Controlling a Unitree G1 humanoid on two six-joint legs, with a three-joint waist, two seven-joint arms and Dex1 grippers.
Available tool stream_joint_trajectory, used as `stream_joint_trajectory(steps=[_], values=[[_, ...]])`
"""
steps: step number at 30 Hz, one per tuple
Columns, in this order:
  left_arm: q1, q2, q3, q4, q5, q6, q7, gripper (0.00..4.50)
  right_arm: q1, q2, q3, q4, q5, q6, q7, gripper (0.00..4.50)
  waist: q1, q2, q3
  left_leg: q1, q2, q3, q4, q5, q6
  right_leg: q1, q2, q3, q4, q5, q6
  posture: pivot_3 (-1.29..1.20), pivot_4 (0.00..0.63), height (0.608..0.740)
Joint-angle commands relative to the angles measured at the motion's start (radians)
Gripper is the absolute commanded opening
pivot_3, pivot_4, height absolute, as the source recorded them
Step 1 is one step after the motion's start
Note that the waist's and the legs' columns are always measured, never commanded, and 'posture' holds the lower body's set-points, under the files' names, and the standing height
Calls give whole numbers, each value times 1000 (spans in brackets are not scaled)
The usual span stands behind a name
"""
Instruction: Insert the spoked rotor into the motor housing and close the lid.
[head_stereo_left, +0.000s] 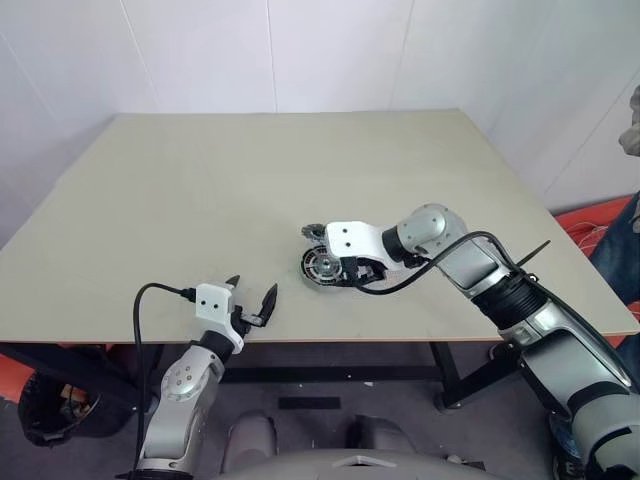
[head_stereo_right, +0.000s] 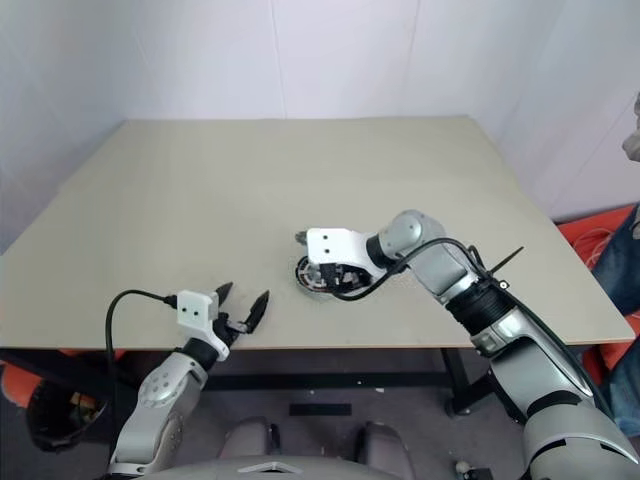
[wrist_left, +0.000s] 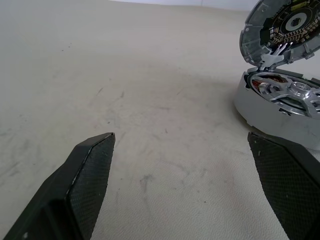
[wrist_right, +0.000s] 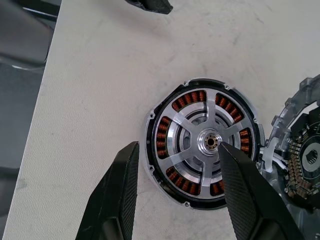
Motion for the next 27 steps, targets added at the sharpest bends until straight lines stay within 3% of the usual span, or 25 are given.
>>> stream_joint_trajectory(steps=[1, 14, 17, 23, 27], values=[[1, 1, 2, -37, -12, -14, -6, 4500, -3, 0, -25, -10, -9, -41, 29, 2820, 0, 0, 0, 0, 0, 0, 0, 0, 0, 0, 0, 0, 0, 0, 0, 0, 0, 740], [-1, 0, 0, -36, -10, -12, -5, 4500, 14, -9, -28, 29, -66, -118, 62, 2820, 0, 0, 0, 0, 0, 0, 0, 0, 0, 0, 0, 0, 0, 0, 0, 0, 0, 740], [-2, 1, 2, -37, -11, -10, -5, 4500, 14, 0, -23, 59, -91, -144, 53, 2225, -1, 0, 0, 0, 0, 0, 0, 0, 0, 0, 0, 0, 0, 0, 0, 0, 0, 740], [-2, 2, 5, -38, -13, -10, -4, 4500, 10, 32, -21, 85, -115, -171, 48, 118, -5, -1, 0, 0, 0, 0, 0, 0, 0, 1, 0, 0, 0, 0, 0, 0, 0, 740], [-1, 1, 4, -38, -12, -11, -3, 4500, 4, 57, -24, 93, -125, -171, 50, 54, -21, -2, 0, 0, 0, 0, 0, 0, 0, 2, 0, 0, 0, -3, 5, 0, 0, 740]])
